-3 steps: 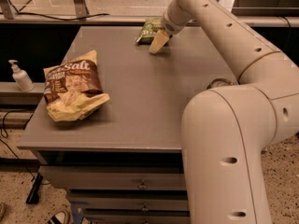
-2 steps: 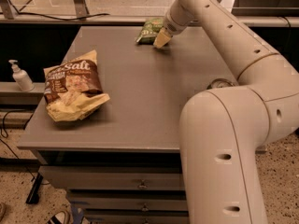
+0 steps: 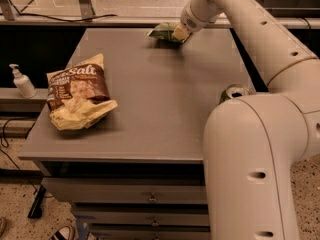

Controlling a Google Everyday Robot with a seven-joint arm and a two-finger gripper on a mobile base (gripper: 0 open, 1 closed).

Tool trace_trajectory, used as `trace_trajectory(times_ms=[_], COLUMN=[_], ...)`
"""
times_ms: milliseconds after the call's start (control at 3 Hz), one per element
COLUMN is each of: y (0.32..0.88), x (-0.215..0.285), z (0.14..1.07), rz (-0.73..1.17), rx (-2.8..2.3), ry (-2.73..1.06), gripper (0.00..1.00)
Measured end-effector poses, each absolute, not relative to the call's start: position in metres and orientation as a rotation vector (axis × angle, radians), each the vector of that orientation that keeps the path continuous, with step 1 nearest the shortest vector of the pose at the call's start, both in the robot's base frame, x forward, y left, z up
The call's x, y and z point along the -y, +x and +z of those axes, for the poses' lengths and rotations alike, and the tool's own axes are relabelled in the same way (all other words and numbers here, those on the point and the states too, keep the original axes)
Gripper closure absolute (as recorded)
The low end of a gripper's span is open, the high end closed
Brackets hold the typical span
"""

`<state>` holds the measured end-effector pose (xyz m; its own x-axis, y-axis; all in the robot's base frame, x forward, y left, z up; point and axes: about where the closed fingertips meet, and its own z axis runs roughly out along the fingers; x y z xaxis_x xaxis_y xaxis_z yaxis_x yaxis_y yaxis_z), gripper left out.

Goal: Move green jalapeno chip bag near brown chip bag

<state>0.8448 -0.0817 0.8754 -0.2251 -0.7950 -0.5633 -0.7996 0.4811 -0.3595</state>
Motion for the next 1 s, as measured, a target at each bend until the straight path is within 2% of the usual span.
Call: trace_trajectory(times_ms=[333, 1000], y=[0.815, 0.708], x=[0.079, 0.041], z=[0.889, 0.890], rz=[0.078, 0.299], rx=[-1.975, -1.832], ry=[-1.369, -1.586], gripper=[1.00, 1.00])
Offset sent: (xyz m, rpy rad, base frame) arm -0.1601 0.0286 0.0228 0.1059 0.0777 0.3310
